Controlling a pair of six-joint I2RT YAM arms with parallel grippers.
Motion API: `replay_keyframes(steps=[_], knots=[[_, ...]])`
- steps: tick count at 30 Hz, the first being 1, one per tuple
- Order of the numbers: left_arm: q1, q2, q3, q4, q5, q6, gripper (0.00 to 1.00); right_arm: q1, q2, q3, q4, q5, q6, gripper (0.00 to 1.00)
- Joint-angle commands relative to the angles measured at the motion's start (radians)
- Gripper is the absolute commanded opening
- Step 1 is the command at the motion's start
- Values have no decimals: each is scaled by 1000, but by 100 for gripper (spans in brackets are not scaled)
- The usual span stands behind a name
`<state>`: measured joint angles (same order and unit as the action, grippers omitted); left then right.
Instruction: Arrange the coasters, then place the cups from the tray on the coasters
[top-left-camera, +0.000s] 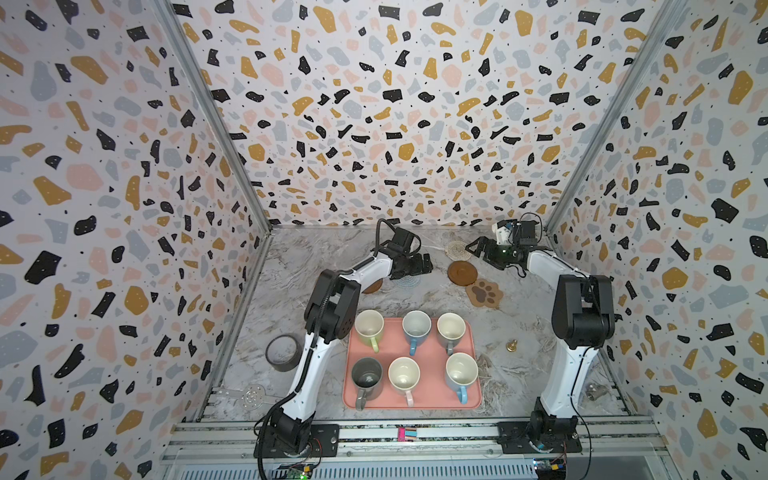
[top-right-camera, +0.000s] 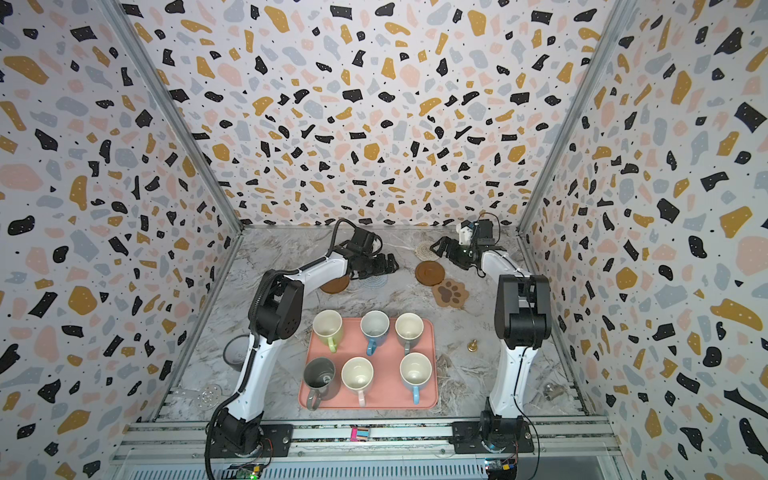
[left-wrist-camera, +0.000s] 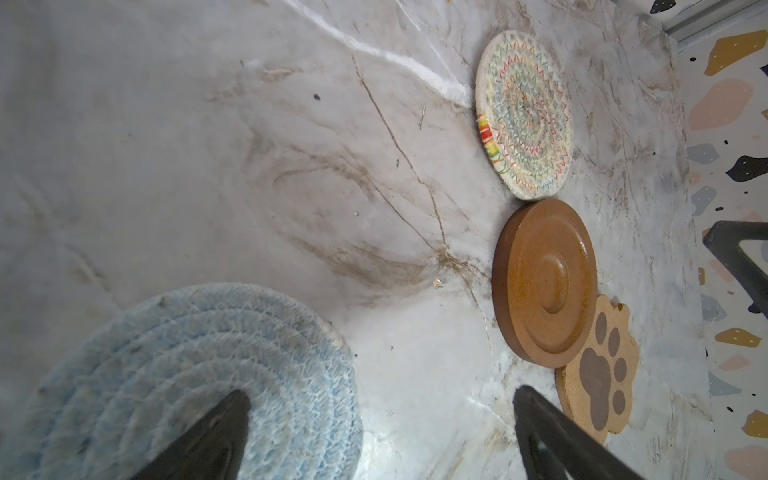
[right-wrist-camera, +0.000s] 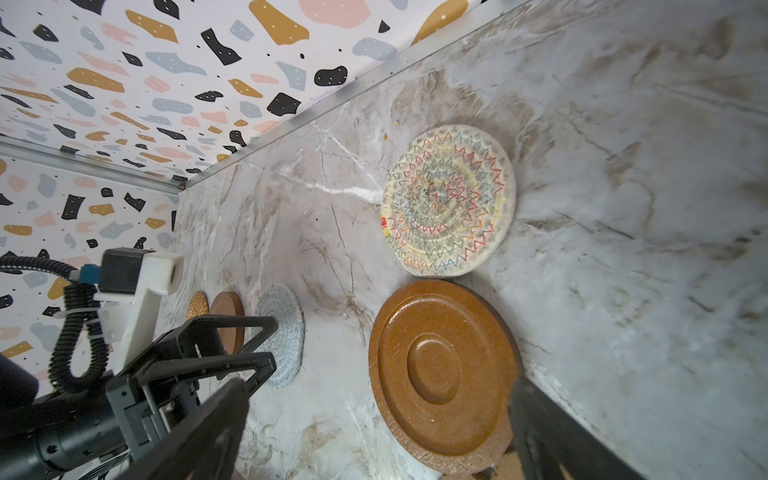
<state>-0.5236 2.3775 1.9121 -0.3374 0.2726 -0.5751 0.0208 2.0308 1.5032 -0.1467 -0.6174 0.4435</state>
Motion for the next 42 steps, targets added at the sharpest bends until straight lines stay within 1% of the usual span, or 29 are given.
replay_keyframes(steps=[1,9,14,18,25,38,42], knots=[[-12,-16,-45,-100,13,12,100,0,-8,35,-11,-13,-14,99],[-12,-58,-87,-117,-17,32,100,1,-5,27,-7,-14,-9,99],[-10,-57,-89,-118,-25,25,100,2,2,31,-4,-19,-5,99],[-10,-66,-100,-116,-51,24,100,1,2,30,-4,-21,-3,99],[2,-65,-99,-117,-46,29,100,2,5,28,-6,-21,-3,99],[2,-53,-11,-111,-64,24,100,-2,6,38,1,-13,1,99],[2,-52,-4,-89,-64,18,100,-4,9,42,4,-13,6,99]])
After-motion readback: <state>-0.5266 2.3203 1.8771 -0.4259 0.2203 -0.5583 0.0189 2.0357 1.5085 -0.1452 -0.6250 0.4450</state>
